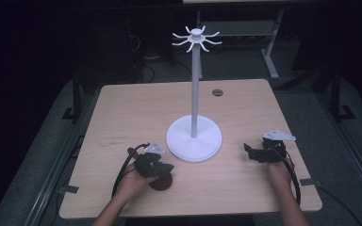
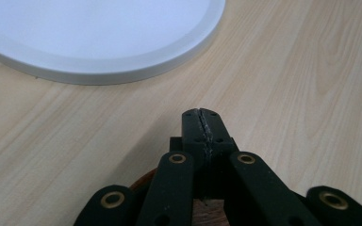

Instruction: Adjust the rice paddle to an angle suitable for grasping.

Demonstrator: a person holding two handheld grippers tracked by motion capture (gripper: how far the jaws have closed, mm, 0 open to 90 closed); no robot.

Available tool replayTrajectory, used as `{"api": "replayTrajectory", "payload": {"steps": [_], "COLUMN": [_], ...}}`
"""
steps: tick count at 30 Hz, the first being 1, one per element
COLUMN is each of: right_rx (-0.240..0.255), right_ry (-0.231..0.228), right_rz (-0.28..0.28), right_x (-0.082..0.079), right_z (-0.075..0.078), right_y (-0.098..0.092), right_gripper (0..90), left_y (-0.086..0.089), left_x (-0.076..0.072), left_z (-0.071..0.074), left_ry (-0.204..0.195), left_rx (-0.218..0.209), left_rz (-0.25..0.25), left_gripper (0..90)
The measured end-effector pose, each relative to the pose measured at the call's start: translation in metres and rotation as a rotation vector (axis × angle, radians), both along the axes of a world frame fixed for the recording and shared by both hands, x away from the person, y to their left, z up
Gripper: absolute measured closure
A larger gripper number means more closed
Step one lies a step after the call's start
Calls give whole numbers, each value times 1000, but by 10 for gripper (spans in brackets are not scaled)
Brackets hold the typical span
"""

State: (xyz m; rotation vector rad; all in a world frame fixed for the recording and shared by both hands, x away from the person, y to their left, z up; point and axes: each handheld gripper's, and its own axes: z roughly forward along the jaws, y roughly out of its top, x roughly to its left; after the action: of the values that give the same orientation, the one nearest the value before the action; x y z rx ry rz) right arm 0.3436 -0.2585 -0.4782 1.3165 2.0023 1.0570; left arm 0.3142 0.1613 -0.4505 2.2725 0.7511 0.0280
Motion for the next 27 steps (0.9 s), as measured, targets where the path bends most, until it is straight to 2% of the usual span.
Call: {"api": "replayTrajectory", "payload": {"steps": [6,11,15,22,25,26,27], "right_rx": [1,1,0,0,-1,0,0], "right_ry": [-1,-1,-1,-3,-3,-3,-3], "right_rz": [0,0,0,-2,-2,-2,-3], "right_x": [0,0,0,0,0,0,0], "right_z": [0,0,0,0,0,0,0], "right_y": [0,0,0,0,0,0,0], "right_gripper": [135,135,135,135,134,135,135], "left_y": [0,4,6,14,17,18,19], "left_x": [-2,-4,-8,-14,-16,-16,-17], "left_z": [0,0,0,3,2,2,2], "left_ry": [19,24,26,25,28,25,30], "left_rx": [-2,2,-2,35,31,42,30], "left_rz": [8,-3,9,-6,7,-3,11], "left_gripper": [897,898,898,898,898,899,899]}}
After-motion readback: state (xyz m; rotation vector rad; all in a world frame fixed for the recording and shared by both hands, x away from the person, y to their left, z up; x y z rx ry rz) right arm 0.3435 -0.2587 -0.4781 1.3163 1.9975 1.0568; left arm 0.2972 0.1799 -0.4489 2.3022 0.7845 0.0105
